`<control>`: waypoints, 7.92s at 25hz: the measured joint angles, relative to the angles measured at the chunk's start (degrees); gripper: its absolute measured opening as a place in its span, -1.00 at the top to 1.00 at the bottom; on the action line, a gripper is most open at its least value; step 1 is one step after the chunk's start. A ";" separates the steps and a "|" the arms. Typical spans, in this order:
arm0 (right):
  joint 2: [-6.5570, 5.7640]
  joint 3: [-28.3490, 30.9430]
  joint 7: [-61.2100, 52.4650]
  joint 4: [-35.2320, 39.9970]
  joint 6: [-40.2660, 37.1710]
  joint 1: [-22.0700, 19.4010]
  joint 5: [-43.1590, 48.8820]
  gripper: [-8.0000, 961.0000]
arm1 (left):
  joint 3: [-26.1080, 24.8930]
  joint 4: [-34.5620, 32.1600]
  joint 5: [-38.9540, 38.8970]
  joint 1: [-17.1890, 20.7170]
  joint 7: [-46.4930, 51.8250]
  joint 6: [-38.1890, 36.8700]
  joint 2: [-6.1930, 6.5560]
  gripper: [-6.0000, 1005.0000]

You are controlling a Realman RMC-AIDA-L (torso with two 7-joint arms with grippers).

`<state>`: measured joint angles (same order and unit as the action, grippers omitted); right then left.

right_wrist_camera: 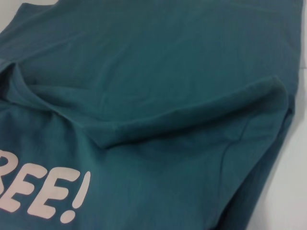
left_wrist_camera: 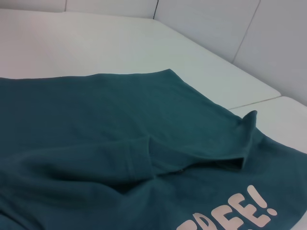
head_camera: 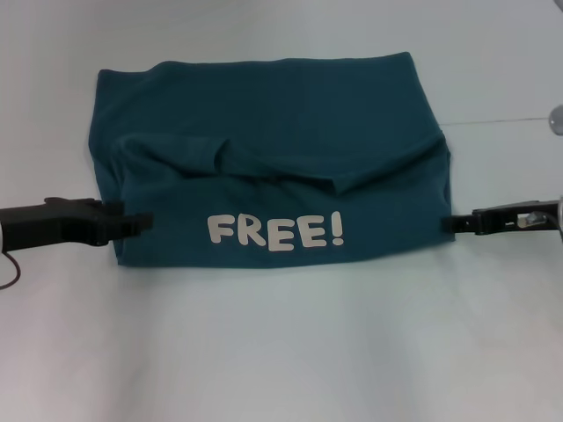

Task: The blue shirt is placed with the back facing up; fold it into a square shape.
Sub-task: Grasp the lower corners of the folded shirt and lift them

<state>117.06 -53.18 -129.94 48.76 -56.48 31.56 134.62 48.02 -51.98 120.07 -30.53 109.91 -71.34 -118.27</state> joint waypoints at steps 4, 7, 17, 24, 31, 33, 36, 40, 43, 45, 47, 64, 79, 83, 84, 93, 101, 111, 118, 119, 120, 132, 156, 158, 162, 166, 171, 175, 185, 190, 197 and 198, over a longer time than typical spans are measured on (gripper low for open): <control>0.00 -0.06 0.26 -2.26 0.88 2.26 0.04 -0.39 | -0.03 0.06 0.00 -0.12 0.04 0.13 0.04 -0.16; 0.02 -0.07 0.34 -3.62 1.32 4.08 0.40 -0.38 | -0.03 0.15 0.00 -0.12 0.05 0.43 0.05 -0.17; 0.89 -0.01 -2.68 -5.49 2.58 7.54 5.36 -0.38 | -0.65 0.26 -0.01 0.55 -0.31 1.18 -0.10 -0.16; 0.78 0.07 -4.32 -5.34 2.60 6.65 5.53 -0.37 | -0.83 0.24 -0.01 0.51 -0.63 1.34 -0.21 -0.16; 0.60 0.32 -4.79 -5.07 2.52 5.23 6.00 -0.12 | -0.74 0.22 -0.01 0.26 -0.66 1.50 -0.21 -0.16; 0.56 0.33 -4.80 -5.06 2.60 5.15 6.00 -0.10 | -0.76 0.23 -0.01 0.25 -0.67 1.50 -0.21 -0.16; 0.60 0.23 -4.62 -5.03 2.54 5.15 6.00 -0.08 | -0.80 0.25 -0.01 0.29 -0.67 1.53 -0.25 -0.16; 0.70 -0.09 -3.83 -4.99 2.32 5.18 6.00 -0.04 | -0.84 0.65 -0.01 0.65 -0.67 1.59 -0.30 -0.16; 0.81 -0.29 -3.30 -4.99 2.16 5.32 6.01 0.12 | -0.89 1.18 -0.01 0.70 -0.67 1.60 -0.24 -0.16; 0.91 -0.52 -2.62 -4.98 2.11 5.35 6.00 0.27 | -0.92 1.51 -0.01 0.72 -0.67 1.75 -0.18 -0.16; 1.00 -0.68 -1.64 -4.93 2.08 5.34 6.00 0.45 | -0.92 1.61 -0.01 0.76 -0.67 2.09 -0.18 -0.16; 3.02 -0.61 3.79 -0.61 2.22 2.65 4.40 0.91 | -0.99 1.68 0.77 -0.17 1.19 4.82 0.02 -0.16; 2.63 -0.29 3.19 1.13 2.35 2.24 2.96 0.91 | -0.30 1.79 12.82 -2.68 6.85 4.46 0.20 -0.16; 2.56 -0.42 3.17 1.15 2.35 2.33 3.01 0.91 | -0.23 3.31 13.21 -3.14 6.66 5.22 0.13 -0.16; 2.54 -0.44 3.17 1.16 2.35 2.33 3.02 0.91 | -0.21 3.90 13.50 -3.40 6.48 5.51 0.16 -0.16; 2.48 -0.60 3.12 1.16 2.31 2.05 3.10 0.91 | 0.35 8.76 16.78 -6.72 4.86 8.86 -0.23 -0.17; 2.47 -0.61 3.11 1.16 2.20 2.11 3.10 0.91 | 2.15 9.35 17.86 -7.63 4.86 10.27 -0.28 -0.17; 2.47 -0.61 3.11 1.07 2.42 2.32 3.17 0.91 | 2.17 12.13 17.94 -8.49 4.57 12.11 -0.21 -0.16; 2.48 -0.45 3.11 0.96 2.44 2.36 3.19 0.91 | 2.16 12.17 17.93 -8.63 4.44 12.36 -0.22 -0.11; 2.48 -0.43 3.11 0.91 2.44 2.37 3.19 0.91 | 2.16 12.17 17.93 -8.63 4.44 12.36 -0.23 -0.09; 2.48 -0.43 3.11 0.91 2.44 2.37 3.19 0.91 | 2.16 12.17 17.92 -8.64 4.44 12.37 -0.25 -0.07; 2.48 -0.25 3.11 0.96 2.43 2.37 3.19 0.91 | 3.93 12.33 17.92 -8.67 4.09 11.63 -0.29 0.48; 3.20 -3.65 4.92 11.60 -1.57 -5.90 0.98 0.91 | 4.45 6.06 18.02 -4.83 3.37 2.60 -1.10 0.89; 3.20 -5.47 4.89 13.90 -1.56 -7.94 -0.25 0.91 | 4.44 5.00 18.02 -4.24 3.38 1.42 -1.09 0.89; 3.18 -8.66 4.32 17.36 -1.50 -10.91 -1.29 0.91 | 4.44 3.19 18.07 -3.01 3.37 0.00 -1.15 0.89; 3.18 -9.55 3.54 17.92 -1.44 -11.74 -1.35 0.91 | 4.45 2.86 18.09 -2.73 3.38 0.11 -1.41 0.89; 3.17 -9.63 3.34 17.76 -1.36 -11.32 -1.35 0.91 | 4.46 2.99 18.10 -3.12 3.56 0.09 -1.59 0.88; 3.18 -9.70 3.32 17.59 -0.98 -11.13 -1.30 0.91 | 4.38 2.83 18.06 -3.27 3.30 -0.24 -1.68 0.87; 3.18 -9.75 3.12 17.13 -0.49 -11.08 -1.03 0.91 | 4.00 3.98 17.66 -5.21 3.37 3.52 -1.87 0.38; 3.18 -9.75 3.11 16.96 -0.17 -11.03 -1.03 0.91 | 3.90 4.91 17.95 -6.01 3.40 4.69 -1.85 0.08; 3.18 -9.75 3.11 16.56 0.53 -10.96 -1.03 0.91 | 4.18 6.14 18.08 -6.10 3.65 5.16 -1.50 -0.22; 3.17 -9.74 3.11 16.35 0.69 -10.82 -1.03 0.91 | 4.18 6.16 18.09 -6.03 3.65 5.17 -1.51 -0.26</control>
<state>120.23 -62.93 -126.83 65.11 -55.79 20.74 133.60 52.20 -45.82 138.15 -36.56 113.56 -66.17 -119.78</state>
